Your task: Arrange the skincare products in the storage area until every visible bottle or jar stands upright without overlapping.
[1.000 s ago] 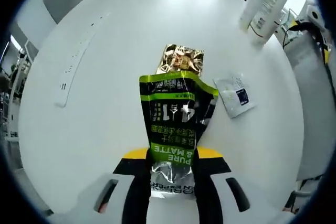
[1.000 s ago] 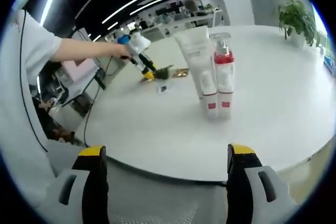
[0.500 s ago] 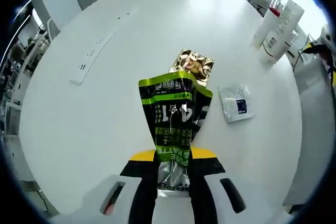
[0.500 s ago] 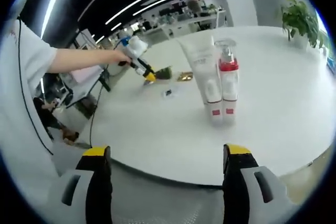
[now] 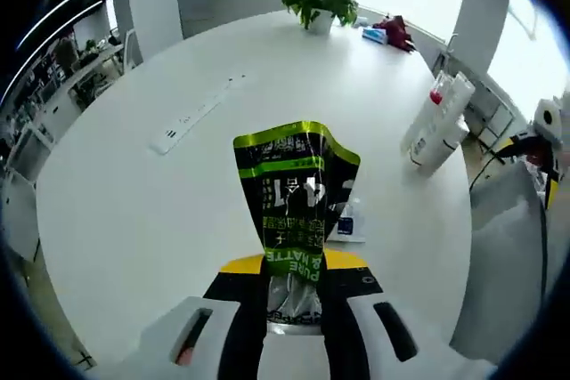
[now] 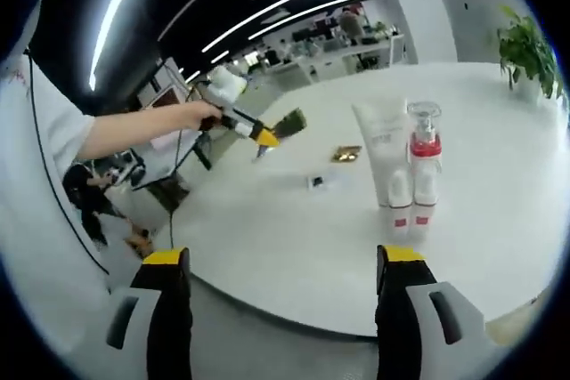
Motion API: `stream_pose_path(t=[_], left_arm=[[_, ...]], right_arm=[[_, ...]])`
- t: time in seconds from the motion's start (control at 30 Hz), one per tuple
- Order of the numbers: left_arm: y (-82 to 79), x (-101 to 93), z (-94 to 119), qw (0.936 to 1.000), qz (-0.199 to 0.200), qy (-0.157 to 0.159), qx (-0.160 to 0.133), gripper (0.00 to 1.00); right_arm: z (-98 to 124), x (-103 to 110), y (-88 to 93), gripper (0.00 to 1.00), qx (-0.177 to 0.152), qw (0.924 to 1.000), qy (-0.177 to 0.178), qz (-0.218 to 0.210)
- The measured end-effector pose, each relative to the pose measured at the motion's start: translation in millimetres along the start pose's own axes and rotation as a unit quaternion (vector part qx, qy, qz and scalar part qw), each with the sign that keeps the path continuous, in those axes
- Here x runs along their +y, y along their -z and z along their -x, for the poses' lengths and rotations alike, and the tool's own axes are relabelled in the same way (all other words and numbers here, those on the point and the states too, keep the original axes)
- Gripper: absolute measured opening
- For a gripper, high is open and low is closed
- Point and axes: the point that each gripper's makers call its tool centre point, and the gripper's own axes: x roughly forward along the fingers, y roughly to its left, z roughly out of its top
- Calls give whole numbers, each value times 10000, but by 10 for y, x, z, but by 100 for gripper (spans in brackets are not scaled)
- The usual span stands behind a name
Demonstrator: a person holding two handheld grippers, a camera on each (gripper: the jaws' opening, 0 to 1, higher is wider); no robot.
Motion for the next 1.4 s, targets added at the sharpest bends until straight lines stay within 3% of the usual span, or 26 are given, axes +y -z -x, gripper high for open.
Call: stream_pose_path(t=[0.1,0.17,0.4,0.53,0.77,1.03,1.2,1.4], left_arm=[[44,-247,240,9999,-37,-100,-118,19],[32,-230,243,9997,-22,-119,-204,19],[15,-648,631,9980,-112,-89,-617,19],[-43,-1051,830,9956,-191,-23,-918,20],[-51,-1402,1031,9923,-136,25,-1231,19],[-130,-1937,1286,9846,-47,364,-1710,19],[-155,-2216,1374,9801,-15,486,-1925,20],[-199,-2422,1485,9740,113,506,-2207,20]], right_arm=[[35,28,-133,85,-202,9998,-61,38],[43,49,-199,84,-289,9995,-95,75],[1,293,-482,82,-747,9962,-436,65],[-43,477,-541,80,-856,9943,-625,109],[-67,768,-599,78,-988,9907,-905,238],[-76,979,-786,76,-1247,9844,-1232,155],[-31,1090,-976,65,-1579,9747,-1580,-116],[5,1109,-987,48,-1566,9721,-1743,-140]])
